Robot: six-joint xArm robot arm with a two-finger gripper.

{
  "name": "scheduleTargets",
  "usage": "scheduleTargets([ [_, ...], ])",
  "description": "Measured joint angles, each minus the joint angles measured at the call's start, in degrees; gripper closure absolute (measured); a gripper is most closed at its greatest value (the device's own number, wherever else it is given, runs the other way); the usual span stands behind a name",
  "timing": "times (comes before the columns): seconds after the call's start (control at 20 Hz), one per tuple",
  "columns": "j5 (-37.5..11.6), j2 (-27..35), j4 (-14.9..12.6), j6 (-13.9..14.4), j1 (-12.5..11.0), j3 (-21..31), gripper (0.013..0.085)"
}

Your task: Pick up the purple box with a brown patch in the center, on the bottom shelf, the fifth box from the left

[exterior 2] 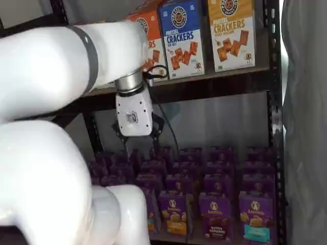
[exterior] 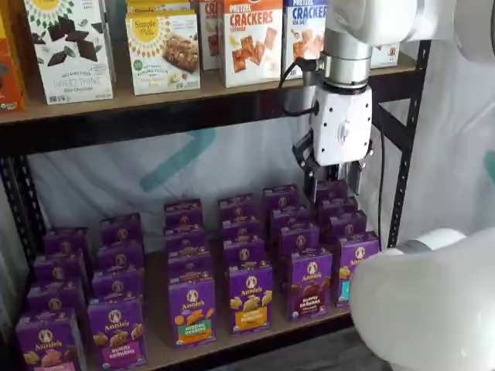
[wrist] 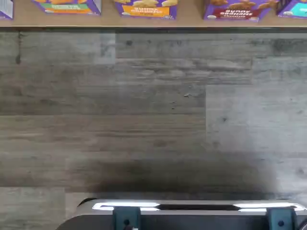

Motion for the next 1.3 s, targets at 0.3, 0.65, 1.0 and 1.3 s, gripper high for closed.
scheduleTargets([
  [0.3, 0.83, 0.82, 2.4, -1.87, -1.59, -0.53, 0.013],
  [0.65, -2.35, 1.48, 0.27, -0.83, -0.72, 0.96, 0.013],
  [1.0, -7.7, 5.5, -0.43, -0.85, -0.8, 2.81, 0.013],
  [1.3, -16.37, 11.38, -0.73, -1.16, -1.07, 5.11, 0.013],
])
